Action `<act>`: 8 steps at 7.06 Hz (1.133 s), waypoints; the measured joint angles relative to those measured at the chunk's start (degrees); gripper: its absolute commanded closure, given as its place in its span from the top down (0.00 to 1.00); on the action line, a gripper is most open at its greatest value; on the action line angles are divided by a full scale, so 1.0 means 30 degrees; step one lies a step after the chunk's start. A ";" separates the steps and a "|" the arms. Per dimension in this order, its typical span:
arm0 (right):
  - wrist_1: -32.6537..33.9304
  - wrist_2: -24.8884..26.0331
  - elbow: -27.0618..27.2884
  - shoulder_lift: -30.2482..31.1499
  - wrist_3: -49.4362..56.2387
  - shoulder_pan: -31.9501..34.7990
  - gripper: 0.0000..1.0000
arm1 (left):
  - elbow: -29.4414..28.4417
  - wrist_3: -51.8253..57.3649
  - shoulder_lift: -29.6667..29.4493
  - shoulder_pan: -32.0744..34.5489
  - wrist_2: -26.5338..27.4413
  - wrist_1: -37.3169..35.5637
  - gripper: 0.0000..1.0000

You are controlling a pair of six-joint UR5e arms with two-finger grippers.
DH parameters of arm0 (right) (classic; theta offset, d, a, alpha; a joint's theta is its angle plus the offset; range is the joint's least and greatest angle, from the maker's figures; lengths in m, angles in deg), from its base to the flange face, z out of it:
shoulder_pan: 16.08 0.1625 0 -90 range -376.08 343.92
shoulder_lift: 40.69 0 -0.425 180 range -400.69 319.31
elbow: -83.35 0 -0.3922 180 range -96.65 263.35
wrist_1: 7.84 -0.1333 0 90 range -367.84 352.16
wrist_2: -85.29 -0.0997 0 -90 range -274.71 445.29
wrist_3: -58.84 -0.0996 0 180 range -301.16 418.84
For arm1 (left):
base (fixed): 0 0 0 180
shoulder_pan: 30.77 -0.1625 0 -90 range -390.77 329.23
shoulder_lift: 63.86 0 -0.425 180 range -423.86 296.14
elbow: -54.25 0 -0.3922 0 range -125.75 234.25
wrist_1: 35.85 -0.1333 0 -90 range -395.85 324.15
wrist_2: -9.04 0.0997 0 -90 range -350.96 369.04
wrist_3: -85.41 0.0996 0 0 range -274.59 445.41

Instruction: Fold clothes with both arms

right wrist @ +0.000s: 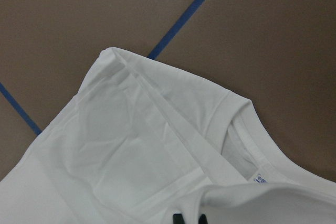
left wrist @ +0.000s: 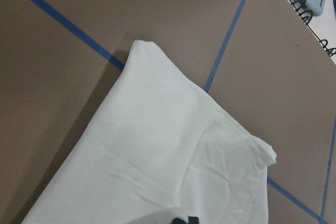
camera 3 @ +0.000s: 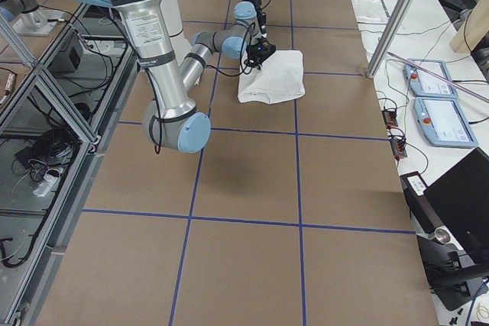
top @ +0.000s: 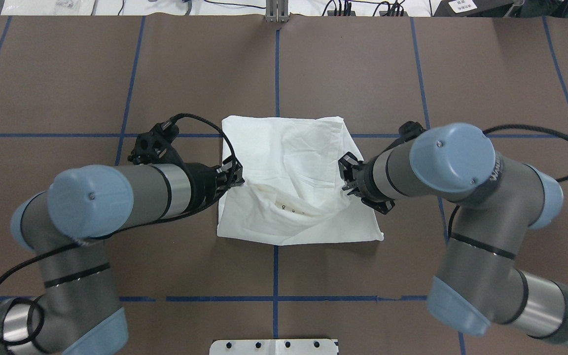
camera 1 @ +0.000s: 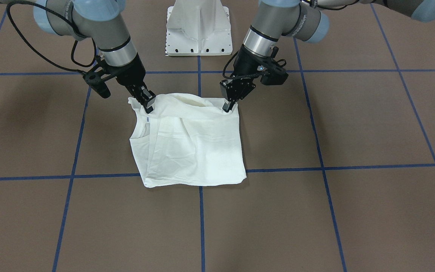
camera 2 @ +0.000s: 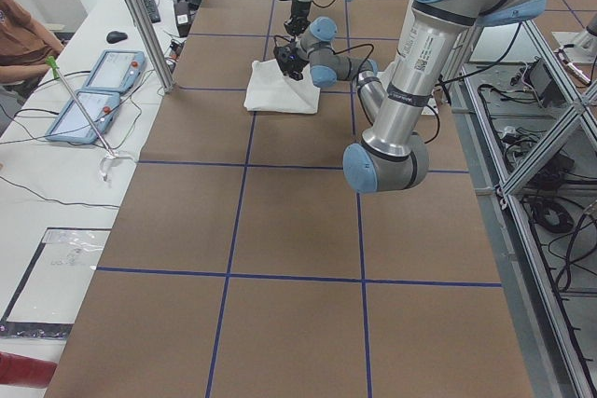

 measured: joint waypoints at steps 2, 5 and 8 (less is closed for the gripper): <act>-0.0019 -0.0631 -0.2435 -0.1683 0.0716 0.0901 0.00 | -0.1740 0.0726 -0.0840 0.1032 -0.0089 0.0761 0.00; -0.0680 -0.1341 -0.4642 -0.2741 0.1605 0.1724 0.68 | -0.4033 0.0982 -0.1692 0.1800 -0.0382 0.2506 0.13; -0.2428 -0.1835 -0.7672 -0.3992 0.3325 0.3036 1.00 | -0.6672 0.2639 -0.2162 0.3154 -0.0781 0.4575 0.55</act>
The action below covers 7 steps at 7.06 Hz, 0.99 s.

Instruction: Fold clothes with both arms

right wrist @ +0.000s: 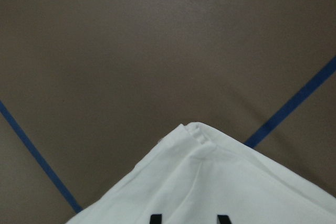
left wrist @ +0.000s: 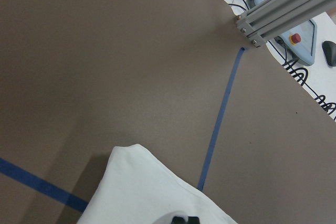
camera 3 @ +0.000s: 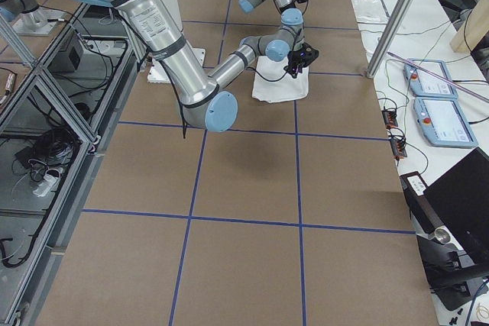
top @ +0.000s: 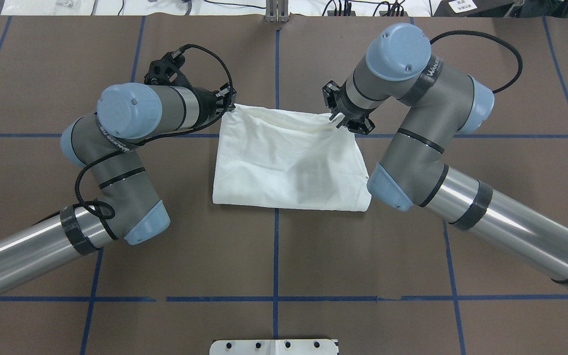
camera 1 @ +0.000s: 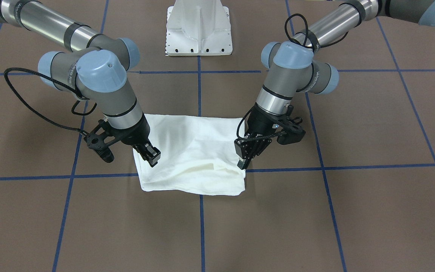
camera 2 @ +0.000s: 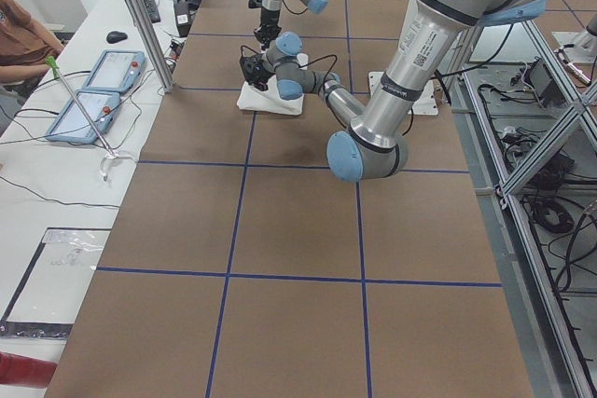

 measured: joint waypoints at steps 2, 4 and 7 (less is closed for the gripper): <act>-0.0128 -0.1458 -0.1496 0.0272 0.4122 0.2071 1.00 | -0.0618 0.1651 0.0034 0.1200 -0.0925 0.0346 0.55; -0.0158 -0.2213 -0.1831 0.1800 0.8765 0.3645 1.00 | -0.0739 0.4910 0.0982 0.2013 -0.2152 0.0592 0.55; -0.0170 -0.4300 -0.1620 0.4401 1.6778 0.6571 1.00 | -0.0524 1.3158 0.4277 0.4746 -0.6484 0.1663 0.55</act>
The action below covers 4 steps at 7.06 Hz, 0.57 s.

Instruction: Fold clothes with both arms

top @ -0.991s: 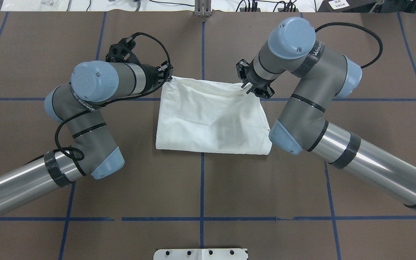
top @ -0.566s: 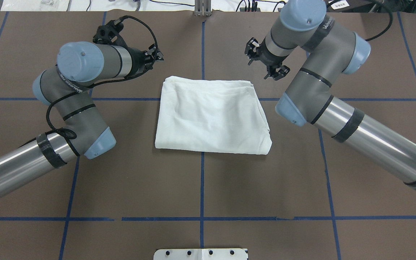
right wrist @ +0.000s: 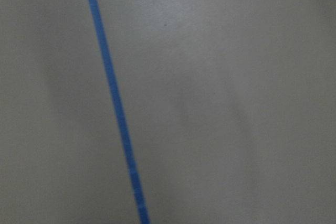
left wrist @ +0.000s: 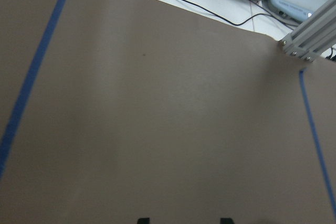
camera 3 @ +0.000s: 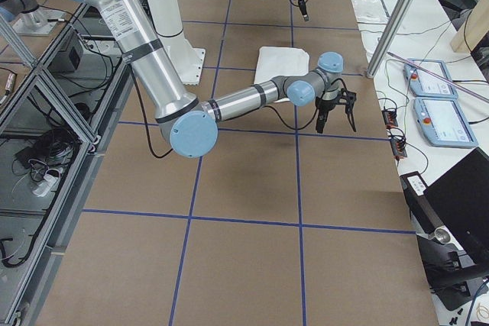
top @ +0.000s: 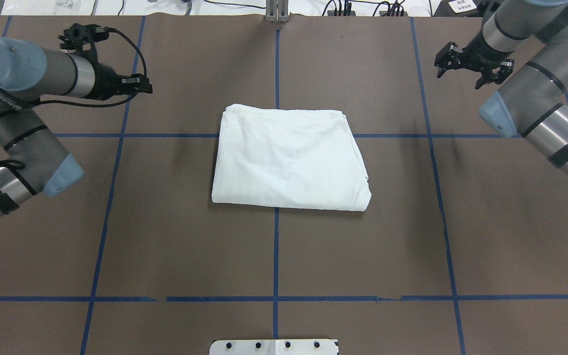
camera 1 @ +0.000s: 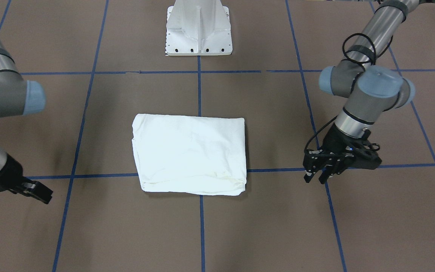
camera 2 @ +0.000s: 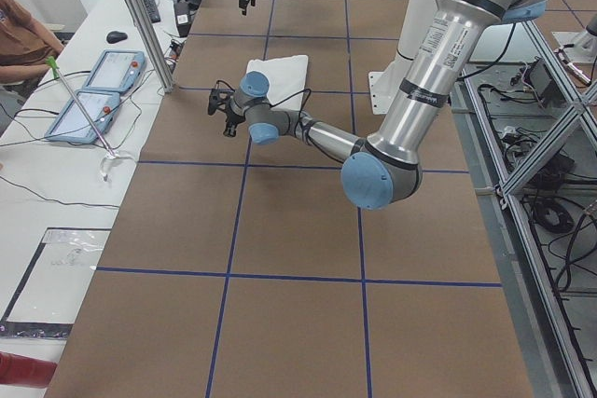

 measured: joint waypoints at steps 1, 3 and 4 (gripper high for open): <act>-0.0001 -0.1094 0.0019 0.0934 0.3099 0.1483 1.00 | 0.0466 0.3313 0.1198 0.1699 -0.1756 -0.0013 0.55; 0.0213 -0.2390 0.0010 0.2568 0.9607 0.4384 1.00 | 0.1303 1.0315 0.3429 0.5707 -0.4824 -0.0601 0.55; 0.0286 -0.2644 0.0025 0.3548 1.2209 0.5405 1.00 | 0.1558 1.3589 0.4170 0.7681 -0.5774 -0.1756 0.55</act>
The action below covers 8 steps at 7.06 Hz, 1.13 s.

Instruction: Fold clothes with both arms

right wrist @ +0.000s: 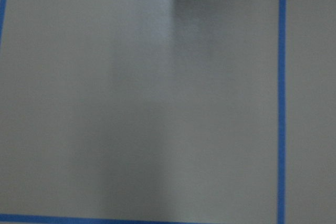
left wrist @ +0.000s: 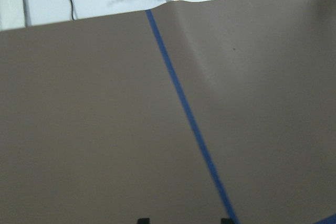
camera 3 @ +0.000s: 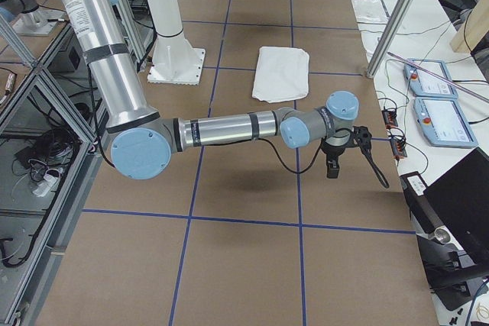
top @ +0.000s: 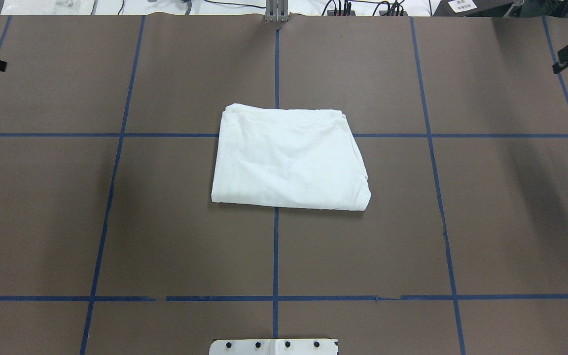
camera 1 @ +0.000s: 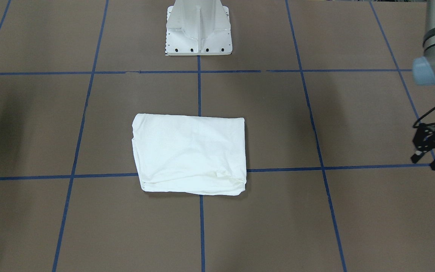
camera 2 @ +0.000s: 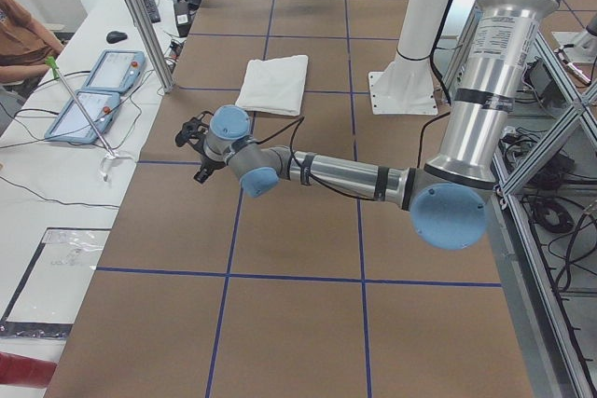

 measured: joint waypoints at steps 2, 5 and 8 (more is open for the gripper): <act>0.0117 -0.0420 0.0327 0.2100 0.3551 0.1170 1.00 | 0.1084 0.4098 0.0635 0.2949 -0.0304 -0.4690 0.57; 0.2061 -0.1460 0.1404 0.3048 0.5640 0.2430 1.00 | 0.5897 0.5295 0.1162 0.3835 -0.0368 -1.3584 0.73; 0.4994 -0.1478 0.3608 0.3206 0.6365 0.1918 1.00 | 0.5657 0.7118 0.2375 0.3817 -0.0544 -1.3872 1.00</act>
